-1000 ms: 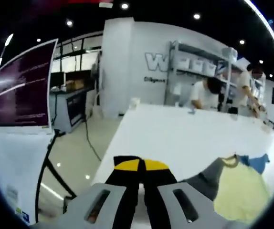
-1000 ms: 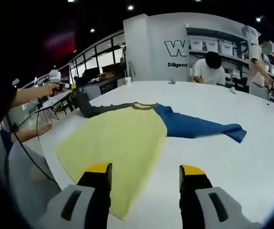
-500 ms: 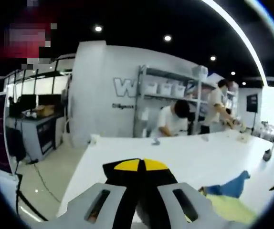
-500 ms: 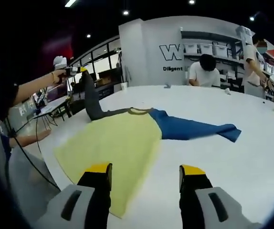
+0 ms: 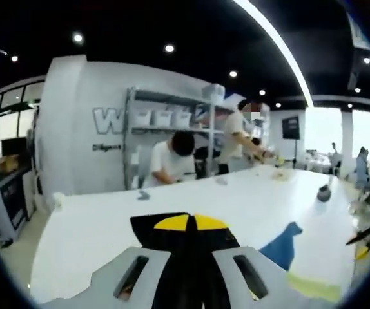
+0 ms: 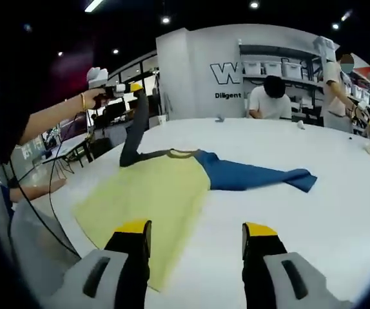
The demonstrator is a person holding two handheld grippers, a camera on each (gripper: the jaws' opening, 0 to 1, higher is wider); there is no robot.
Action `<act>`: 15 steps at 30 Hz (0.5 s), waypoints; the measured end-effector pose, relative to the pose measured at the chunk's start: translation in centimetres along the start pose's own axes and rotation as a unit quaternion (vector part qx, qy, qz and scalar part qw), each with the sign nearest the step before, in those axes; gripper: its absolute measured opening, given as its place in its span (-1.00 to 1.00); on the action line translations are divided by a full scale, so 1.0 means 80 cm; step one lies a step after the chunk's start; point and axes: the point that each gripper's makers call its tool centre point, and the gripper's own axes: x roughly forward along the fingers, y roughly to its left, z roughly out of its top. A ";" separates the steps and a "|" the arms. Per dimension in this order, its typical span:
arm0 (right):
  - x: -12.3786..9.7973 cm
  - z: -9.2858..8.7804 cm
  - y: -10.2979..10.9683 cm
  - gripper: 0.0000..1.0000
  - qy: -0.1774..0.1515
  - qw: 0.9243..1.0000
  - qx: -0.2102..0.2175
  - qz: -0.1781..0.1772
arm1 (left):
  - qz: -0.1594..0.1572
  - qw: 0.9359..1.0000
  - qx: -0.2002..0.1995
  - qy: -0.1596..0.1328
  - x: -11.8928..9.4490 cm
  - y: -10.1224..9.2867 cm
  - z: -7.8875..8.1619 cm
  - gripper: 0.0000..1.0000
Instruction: Fold the garment on the visible template until the final outline fits inside the template.
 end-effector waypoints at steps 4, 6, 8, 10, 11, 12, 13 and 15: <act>-0.006 -0.005 -0.001 0.07 0.004 1.000 0.003 -0.007 | -0.053 0.998 0.006 0.023 0.021 -0.049 -0.031 -1.00; -0.007 -0.007 0.000 0.07 0.006 1.000 0.005 -0.009 | -0.084 0.995 0.019 0.048 0.029 -0.073 -0.063 -1.00; -0.008 -0.008 -0.001 0.07 0.008 1.000 0.006 -0.010 | -0.097 0.993 0.020 0.065 0.033 -0.085 -0.081 -1.00; -0.009 -0.009 0.000 0.07 0.009 1.000 0.007 -0.010 | -0.124 0.988 0.028 0.093 0.040 -0.115 -0.111 -1.00; -0.009 -0.009 0.001 0.07 0.010 1.000 0.007 -0.010 | -0.127 0.987 0.029 0.098 0.041 -0.119 -0.116 -1.00; -0.009 -0.010 0.000 0.07 0.011 1.000 0.007 -0.010 | -0.134 0.985 0.027 0.107 0.043 -0.126 -0.128 -1.00; -0.009 -0.010 0.000 0.07 0.012 1.000 0.007 -0.010 | -0.141 0.983 0.025 0.116 0.045 -0.133 -0.139 -1.00; -0.010 -0.009 0.001 0.07 0.011 1.000 0.007 -0.010 | -0.149 0.980 0.024 0.128 0.049 -0.145 -0.158 -1.00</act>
